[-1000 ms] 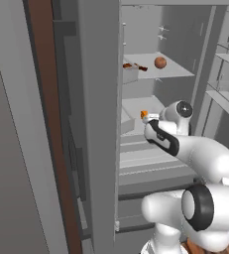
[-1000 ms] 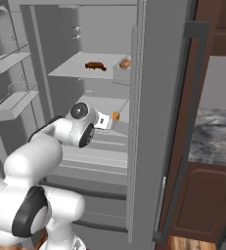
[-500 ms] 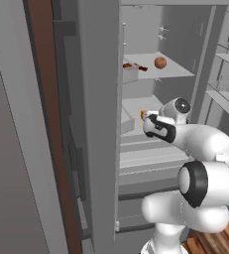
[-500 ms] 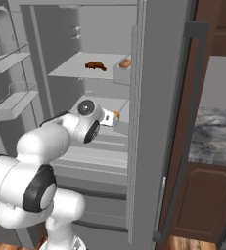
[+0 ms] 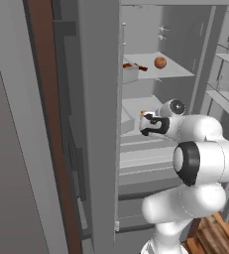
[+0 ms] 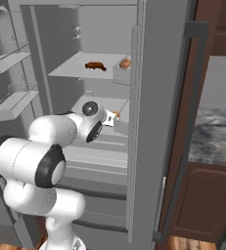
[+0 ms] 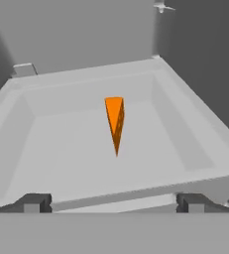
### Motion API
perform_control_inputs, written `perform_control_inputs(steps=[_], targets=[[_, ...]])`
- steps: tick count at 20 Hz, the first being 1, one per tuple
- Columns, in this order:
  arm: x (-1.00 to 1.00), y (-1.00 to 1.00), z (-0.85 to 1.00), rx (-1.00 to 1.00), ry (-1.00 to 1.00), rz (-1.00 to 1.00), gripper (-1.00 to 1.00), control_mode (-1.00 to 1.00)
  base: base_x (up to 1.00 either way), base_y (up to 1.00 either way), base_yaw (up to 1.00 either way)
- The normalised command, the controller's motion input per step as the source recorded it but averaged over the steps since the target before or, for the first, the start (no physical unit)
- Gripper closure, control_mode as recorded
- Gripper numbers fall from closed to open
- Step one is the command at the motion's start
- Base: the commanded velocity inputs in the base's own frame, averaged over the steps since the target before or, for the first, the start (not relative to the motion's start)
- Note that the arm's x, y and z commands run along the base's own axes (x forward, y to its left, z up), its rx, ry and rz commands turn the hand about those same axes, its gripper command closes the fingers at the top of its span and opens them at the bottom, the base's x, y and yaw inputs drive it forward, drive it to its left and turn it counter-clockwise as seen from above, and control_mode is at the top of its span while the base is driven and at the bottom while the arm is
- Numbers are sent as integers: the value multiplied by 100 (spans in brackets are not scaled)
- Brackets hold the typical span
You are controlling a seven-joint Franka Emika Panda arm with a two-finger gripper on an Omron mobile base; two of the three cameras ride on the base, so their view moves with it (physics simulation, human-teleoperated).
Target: Take the cheese, chicken drumstick, and onion from the fridge and place them on the plate on the dining counter to create an appetizer plate.
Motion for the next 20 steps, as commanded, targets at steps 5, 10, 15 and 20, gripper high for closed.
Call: perform_control_inputs(steps=[5, 10, 15, 20], targets=[[39, 0, -25, 0, 0, 0, -100, -100, 0, 0, 0], [31, 0, -20, 0, 0, 0, -100, -100, 0, 0, 0], [22, -7, -17, 0, 2, 0, -100, -100, 0, 0, 0], [27, -10, -12, 0, 4, 0, -100, -100, 0, 0, 0]])
